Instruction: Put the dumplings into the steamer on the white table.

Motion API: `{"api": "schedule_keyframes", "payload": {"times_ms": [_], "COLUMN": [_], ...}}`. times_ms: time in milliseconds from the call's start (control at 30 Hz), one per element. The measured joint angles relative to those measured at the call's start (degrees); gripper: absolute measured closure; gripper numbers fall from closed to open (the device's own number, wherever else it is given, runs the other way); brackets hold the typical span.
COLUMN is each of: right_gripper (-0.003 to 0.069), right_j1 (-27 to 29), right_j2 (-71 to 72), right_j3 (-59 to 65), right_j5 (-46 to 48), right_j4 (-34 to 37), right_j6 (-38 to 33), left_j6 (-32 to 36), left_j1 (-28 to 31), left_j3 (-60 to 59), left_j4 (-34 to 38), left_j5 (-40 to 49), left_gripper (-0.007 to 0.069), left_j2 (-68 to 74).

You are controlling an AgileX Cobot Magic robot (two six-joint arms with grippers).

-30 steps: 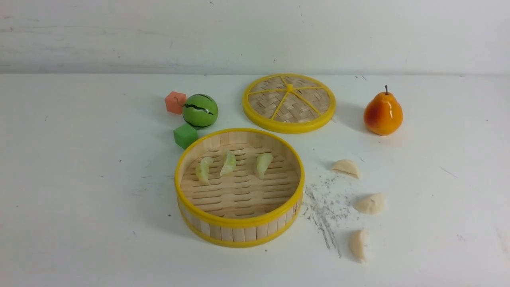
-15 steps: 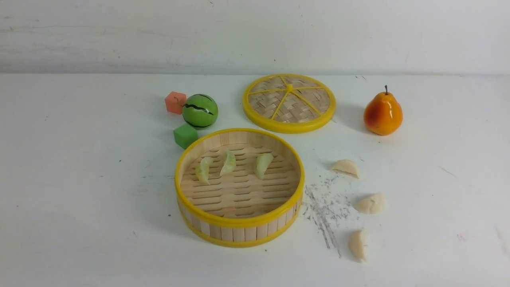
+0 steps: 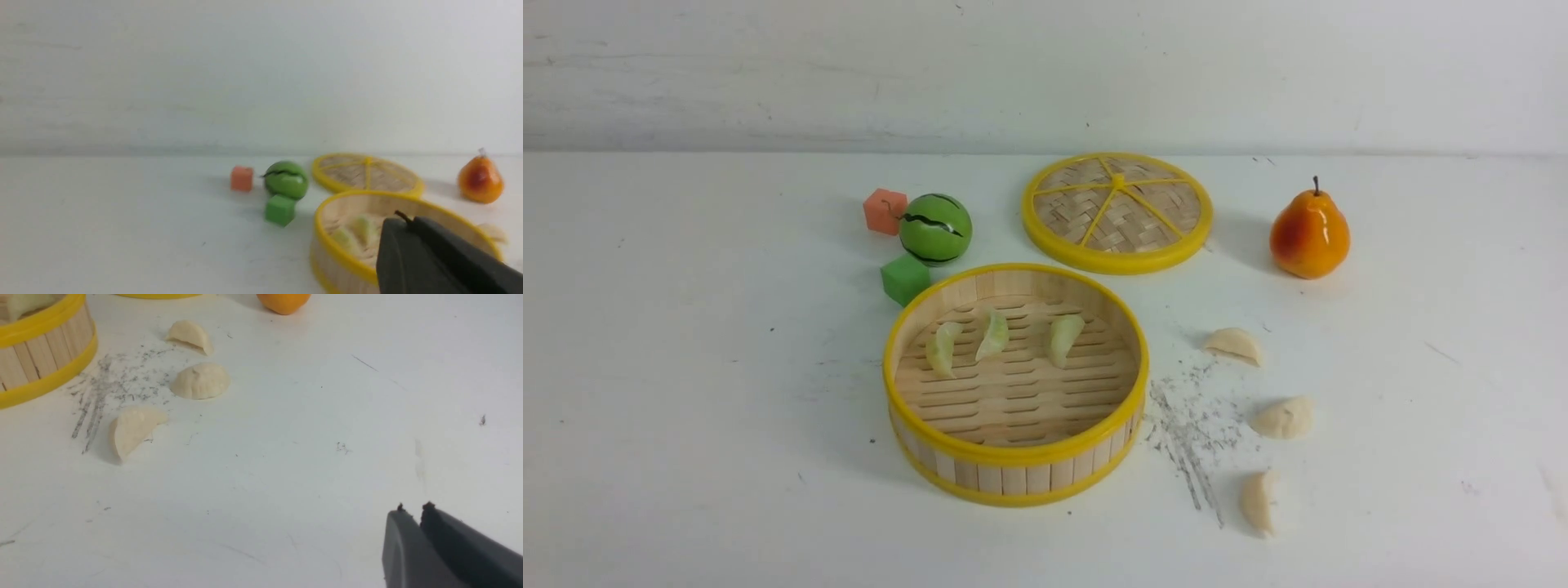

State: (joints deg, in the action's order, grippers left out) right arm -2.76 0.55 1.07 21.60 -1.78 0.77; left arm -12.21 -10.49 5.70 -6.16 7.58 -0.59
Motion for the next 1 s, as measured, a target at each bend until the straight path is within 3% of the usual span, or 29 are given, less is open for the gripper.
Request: {"api": "schedule_keyframes", "payload": {"times_ms": [200, 600, 733, 1000], "right_gripper": [0.0582, 0.0568, 0.0563, 0.0552], "right_j1": [0.0, 0.0, 0.0, 0.0], "right_j2": [0.0, 0.0, 0.0, 0.0], "right_j3": [0.0, 0.0, 0.0, 0.0], "right_j5": [0.0, 0.0, 0.0, 0.0], "right_j4": [0.0, 0.0, 0.0, 0.0], "right_j6": [0.0, 0.0, 0.0, 0.0], "left_j6": [-4.7, -3.1, 0.4, 1.2], "left_j1": [6.6, 4.0, 4.0, 4.0], "left_j3": [-6.9, -7.4, -7.5, -7.5], "left_j4": [0.6, 3.1, 3.4, 3.8], "left_j5": [-3.6, 15.0, 15.5, 15.5], "left_gripper": [0.0622, 0.0622, 0.0622, 0.0622], "left_j2": [0.0, 0.0, 0.0, 0.0]}}
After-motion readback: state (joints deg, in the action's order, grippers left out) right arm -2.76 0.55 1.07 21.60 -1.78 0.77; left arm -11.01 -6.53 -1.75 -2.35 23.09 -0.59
